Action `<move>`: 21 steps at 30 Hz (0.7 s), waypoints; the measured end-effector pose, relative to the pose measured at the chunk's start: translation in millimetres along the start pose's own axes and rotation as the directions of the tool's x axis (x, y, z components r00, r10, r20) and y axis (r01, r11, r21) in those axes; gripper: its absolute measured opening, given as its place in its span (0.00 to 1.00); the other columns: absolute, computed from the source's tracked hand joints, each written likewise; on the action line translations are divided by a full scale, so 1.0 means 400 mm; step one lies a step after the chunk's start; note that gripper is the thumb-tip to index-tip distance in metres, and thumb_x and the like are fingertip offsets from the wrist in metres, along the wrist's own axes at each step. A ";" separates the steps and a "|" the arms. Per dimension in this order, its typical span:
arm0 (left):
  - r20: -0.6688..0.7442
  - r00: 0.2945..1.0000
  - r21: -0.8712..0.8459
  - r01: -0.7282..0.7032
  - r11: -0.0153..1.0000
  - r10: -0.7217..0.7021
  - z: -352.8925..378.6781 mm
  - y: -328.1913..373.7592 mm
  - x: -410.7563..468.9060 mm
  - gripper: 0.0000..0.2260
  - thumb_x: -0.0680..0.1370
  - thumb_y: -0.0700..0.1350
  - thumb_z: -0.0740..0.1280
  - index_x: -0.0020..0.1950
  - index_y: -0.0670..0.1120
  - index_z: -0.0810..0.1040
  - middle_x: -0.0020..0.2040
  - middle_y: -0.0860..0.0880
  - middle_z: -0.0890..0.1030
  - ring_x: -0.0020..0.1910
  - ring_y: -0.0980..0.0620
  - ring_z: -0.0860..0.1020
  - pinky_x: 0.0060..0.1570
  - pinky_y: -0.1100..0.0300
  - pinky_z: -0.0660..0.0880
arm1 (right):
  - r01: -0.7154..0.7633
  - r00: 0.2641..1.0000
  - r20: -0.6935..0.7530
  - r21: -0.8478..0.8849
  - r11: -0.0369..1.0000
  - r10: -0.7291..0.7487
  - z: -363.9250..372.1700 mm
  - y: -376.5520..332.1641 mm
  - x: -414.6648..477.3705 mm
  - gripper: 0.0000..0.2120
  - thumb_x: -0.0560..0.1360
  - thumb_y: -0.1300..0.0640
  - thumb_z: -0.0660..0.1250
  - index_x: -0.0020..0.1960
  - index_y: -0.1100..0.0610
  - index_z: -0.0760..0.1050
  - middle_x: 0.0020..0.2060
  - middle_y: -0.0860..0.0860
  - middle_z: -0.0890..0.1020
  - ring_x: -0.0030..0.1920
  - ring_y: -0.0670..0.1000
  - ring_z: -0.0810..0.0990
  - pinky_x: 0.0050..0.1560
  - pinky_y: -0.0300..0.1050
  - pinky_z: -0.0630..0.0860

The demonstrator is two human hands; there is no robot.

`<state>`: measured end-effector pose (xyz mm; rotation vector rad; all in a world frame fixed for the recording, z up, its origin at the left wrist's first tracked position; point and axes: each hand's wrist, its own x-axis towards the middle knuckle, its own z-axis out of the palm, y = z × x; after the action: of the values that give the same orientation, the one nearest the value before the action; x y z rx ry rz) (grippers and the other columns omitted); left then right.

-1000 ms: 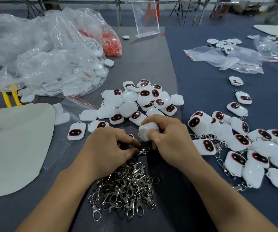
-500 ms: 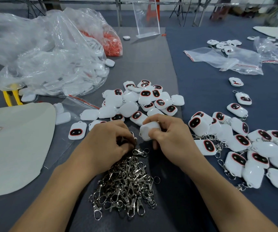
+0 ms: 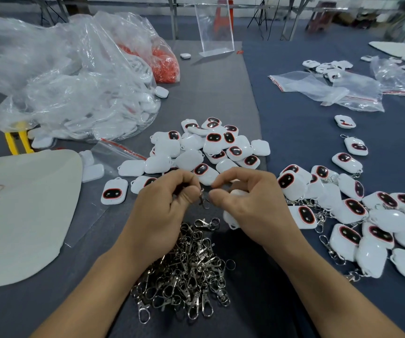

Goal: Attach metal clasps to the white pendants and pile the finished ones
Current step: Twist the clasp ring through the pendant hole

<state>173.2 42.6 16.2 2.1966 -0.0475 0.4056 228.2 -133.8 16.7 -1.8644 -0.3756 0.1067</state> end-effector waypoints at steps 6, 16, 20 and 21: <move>0.150 0.981 -0.326 0.166 0.931 -0.123 0.019 -0.009 0.012 0.05 0.78 0.49 0.66 0.44 0.52 0.79 0.33 0.57 0.75 0.32 0.58 0.70 0.33 0.67 0.68 | 0.063 0.998 -0.016 -0.028 0.998 -0.063 0.009 -0.009 -0.012 0.07 0.70 0.59 0.79 0.42 0.48 0.86 0.31 0.45 0.85 0.31 0.47 0.83 0.32 0.41 0.80; 0.006 0.987 -0.360 0.150 0.921 -0.159 0.016 0.005 0.002 0.13 0.71 0.35 0.78 0.42 0.54 0.87 0.38 0.52 0.87 0.37 0.57 0.84 0.40 0.68 0.78 | -0.016 0.999 -0.032 0.049 0.999 0.018 0.021 -0.002 -0.004 0.07 0.72 0.60 0.77 0.40 0.48 0.87 0.34 0.46 0.86 0.39 0.49 0.86 0.46 0.52 0.84; -0.036 0.987 -0.307 0.140 0.941 -0.159 0.016 0.011 0.000 0.13 0.70 0.35 0.78 0.40 0.55 0.86 0.35 0.53 0.86 0.34 0.58 0.83 0.37 0.68 0.78 | -0.012 1.000 -0.009 0.037 0.999 0.012 0.021 -0.007 -0.007 0.08 0.73 0.60 0.77 0.41 0.46 0.87 0.35 0.45 0.87 0.40 0.48 0.86 0.47 0.53 0.84; -0.046 0.986 -0.288 0.139 0.948 -0.158 0.016 0.012 0.000 0.13 0.70 0.35 0.78 0.40 0.55 0.86 0.35 0.53 0.86 0.34 0.59 0.83 0.37 0.67 0.78 | -0.004 1.000 -0.009 0.030 1.000 0.004 0.019 -0.006 -0.008 0.08 0.73 0.60 0.77 0.41 0.46 0.87 0.34 0.45 0.87 0.39 0.48 0.86 0.46 0.51 0.84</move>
<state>173.9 34.7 16.3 1.8872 0.0921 0.3642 222.7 -127.0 16.3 -1.8355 -0.3625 0.1059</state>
